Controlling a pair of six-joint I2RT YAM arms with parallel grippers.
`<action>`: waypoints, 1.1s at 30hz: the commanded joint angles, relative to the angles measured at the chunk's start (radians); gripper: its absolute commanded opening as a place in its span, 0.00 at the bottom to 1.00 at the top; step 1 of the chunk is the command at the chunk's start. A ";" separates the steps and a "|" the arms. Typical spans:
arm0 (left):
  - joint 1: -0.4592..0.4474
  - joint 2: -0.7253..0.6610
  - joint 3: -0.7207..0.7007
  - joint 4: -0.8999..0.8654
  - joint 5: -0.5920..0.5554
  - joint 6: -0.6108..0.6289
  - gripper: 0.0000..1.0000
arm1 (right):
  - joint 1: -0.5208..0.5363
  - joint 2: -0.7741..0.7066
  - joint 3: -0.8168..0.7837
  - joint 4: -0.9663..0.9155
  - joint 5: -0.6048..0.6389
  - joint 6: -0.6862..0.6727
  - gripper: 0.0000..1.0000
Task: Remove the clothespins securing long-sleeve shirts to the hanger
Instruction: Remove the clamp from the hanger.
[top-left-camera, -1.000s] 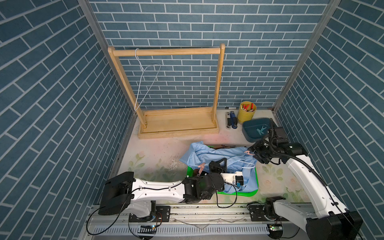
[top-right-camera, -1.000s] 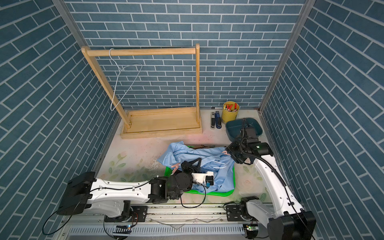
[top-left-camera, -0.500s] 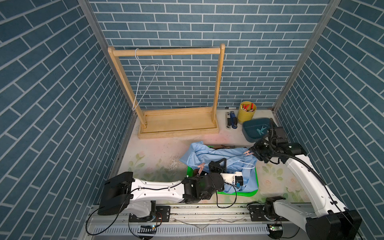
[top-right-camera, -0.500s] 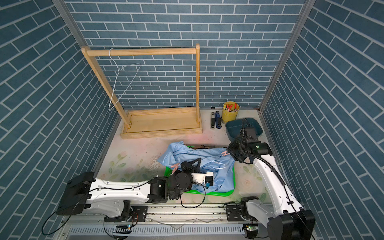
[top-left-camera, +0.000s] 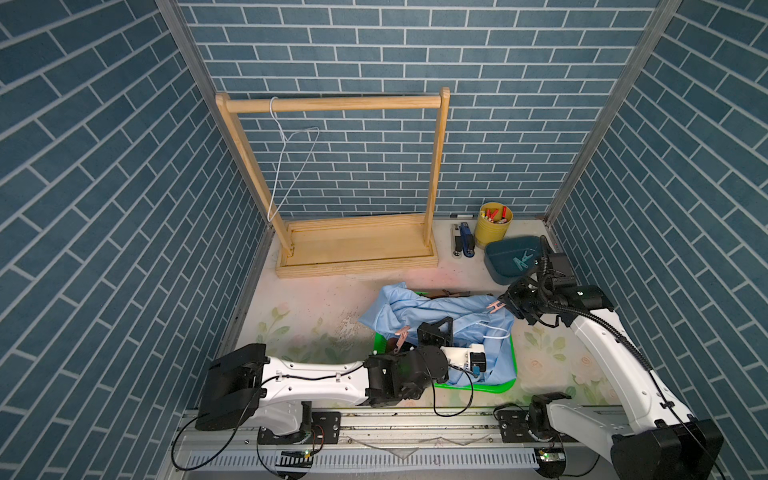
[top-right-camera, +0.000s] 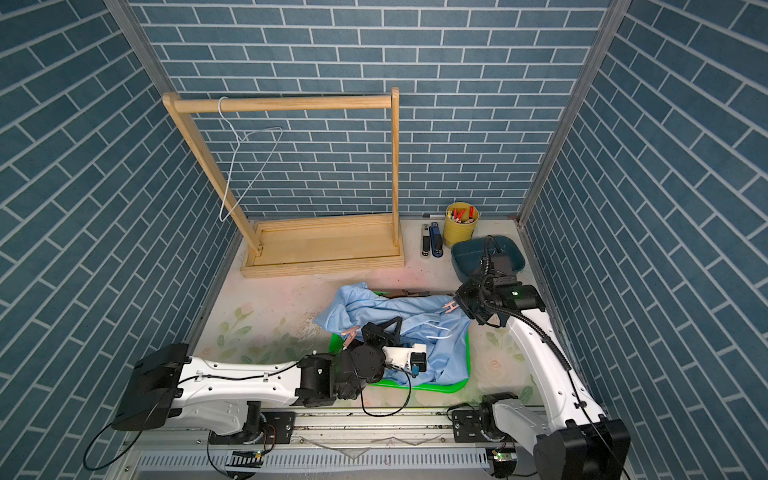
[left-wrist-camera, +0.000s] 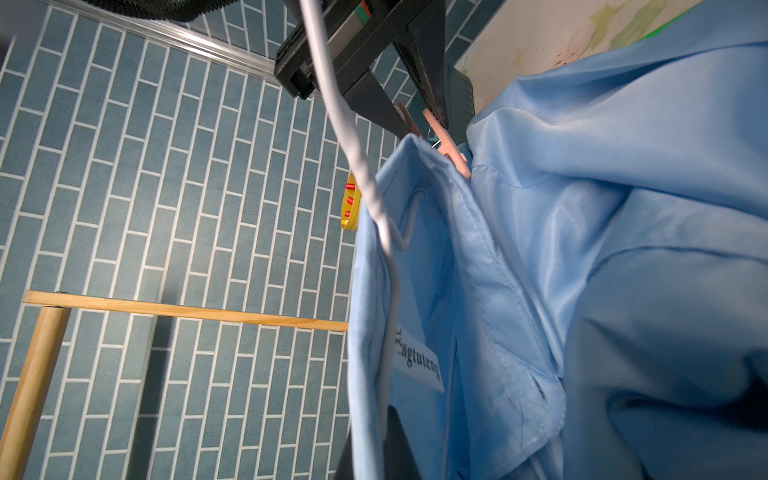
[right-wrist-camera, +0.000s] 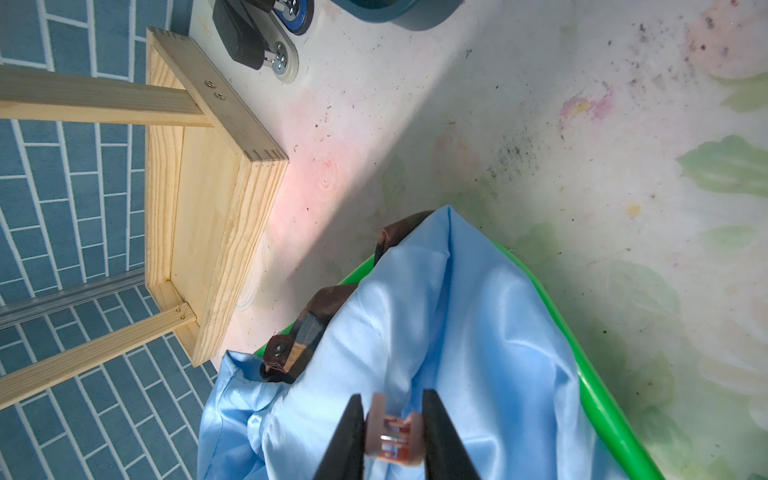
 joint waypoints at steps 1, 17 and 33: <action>0.008 -0.020 0.022 0.011 0.000 -0.018 0.00 | -0.002 -0.014 -0.013 -0.026 0.024 0.023 0.00; 0.007 -0.020 0.023 -0.001 0.003 -0.023 0.00 | -0.026 -0.078 0.056 -0.100 0.080 -0.010 0.00; 0.007 -0.052 0.045 -0.090 0.049 -0.098 0.00 | -0.259 0.157 0.180 0.131 0.063 -0.092 0.00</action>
